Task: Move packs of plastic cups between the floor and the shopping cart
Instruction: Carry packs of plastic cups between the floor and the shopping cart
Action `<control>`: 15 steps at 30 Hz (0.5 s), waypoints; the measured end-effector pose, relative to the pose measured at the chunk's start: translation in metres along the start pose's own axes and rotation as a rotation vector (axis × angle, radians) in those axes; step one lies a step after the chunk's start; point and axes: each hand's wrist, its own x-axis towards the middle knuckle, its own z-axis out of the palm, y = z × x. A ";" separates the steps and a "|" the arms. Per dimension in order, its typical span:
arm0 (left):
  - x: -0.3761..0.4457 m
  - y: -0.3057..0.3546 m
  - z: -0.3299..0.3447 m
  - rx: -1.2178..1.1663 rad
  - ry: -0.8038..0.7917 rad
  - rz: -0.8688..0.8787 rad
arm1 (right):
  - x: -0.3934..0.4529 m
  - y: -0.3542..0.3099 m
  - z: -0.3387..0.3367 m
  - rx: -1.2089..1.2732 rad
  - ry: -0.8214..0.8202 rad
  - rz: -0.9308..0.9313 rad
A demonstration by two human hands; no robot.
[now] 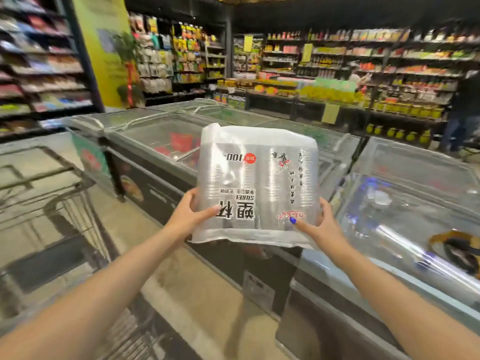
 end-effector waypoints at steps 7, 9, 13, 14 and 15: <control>-0.047 -0.028 -0.230 0.054 0.338 -0.120 | 0.052 -0.031 0.244 0.141 -0.417 -0.075; -0.067 -0.039 -0.273 0.067 0.423 -0.166 | 0.056 -0.037 0.299 0.145 -0.532 -0.069; -0.097 -0.067 -0.339 0.098 0.573 -0.241 | 0.057 -0.041 0.394 0.134 -0.705 -0.022; -0.103 -0.076 -0.353 0.106 0.611 -0.268 | 0.057 -0.041 0.416 0.118 -0.750 -0.020; -0.108 -0.088 -0.367 0.108 0.641 -0.303 | 0.058 -0.041 0.436 0.096 -0.795 -0.020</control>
